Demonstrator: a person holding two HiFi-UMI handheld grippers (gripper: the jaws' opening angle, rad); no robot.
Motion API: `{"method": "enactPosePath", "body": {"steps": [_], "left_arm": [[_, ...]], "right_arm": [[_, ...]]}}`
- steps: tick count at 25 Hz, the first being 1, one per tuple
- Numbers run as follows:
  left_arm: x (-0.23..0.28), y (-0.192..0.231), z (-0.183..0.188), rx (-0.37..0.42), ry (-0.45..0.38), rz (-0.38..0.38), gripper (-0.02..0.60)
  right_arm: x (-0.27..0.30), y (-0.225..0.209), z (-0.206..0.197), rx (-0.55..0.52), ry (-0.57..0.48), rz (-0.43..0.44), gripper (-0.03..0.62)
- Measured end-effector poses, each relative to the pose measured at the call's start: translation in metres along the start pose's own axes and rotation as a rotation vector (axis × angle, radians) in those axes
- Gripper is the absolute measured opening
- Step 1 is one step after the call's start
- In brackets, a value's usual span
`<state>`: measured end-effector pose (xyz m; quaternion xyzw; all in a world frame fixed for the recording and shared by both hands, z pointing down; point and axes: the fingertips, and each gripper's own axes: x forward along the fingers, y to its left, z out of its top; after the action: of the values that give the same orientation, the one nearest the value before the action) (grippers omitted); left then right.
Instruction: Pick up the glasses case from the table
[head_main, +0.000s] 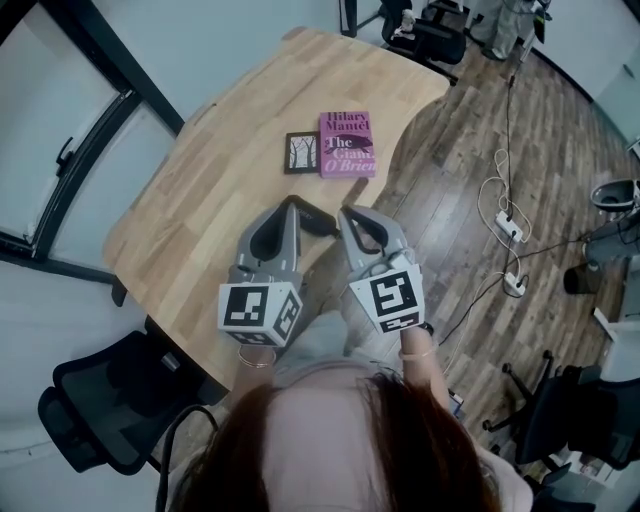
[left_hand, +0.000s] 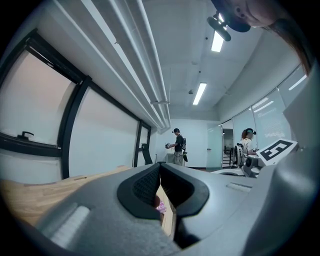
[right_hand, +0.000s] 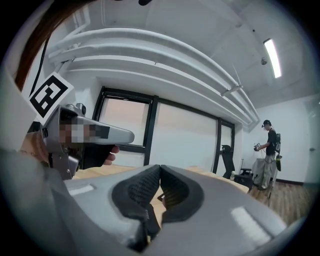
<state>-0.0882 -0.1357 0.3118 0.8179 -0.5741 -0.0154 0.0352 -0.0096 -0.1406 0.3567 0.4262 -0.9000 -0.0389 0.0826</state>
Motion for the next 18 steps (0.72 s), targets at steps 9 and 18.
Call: {"method": "enactPosePath", "body": {"steps": [9,18], "left_arm": [[0.027,0.026,0.004,-0.008,-0.01,-0.015,0.009],[0.047,0.051,-0.003,-0.022,0.002,-0.026,0.009]], "right_arm": [[0.041,0.002,-0.013,-0.017,0.044,0.056,0.008],[0.078,0.01,-0.036,-0.038,0.11,0.126,0.02]]}}
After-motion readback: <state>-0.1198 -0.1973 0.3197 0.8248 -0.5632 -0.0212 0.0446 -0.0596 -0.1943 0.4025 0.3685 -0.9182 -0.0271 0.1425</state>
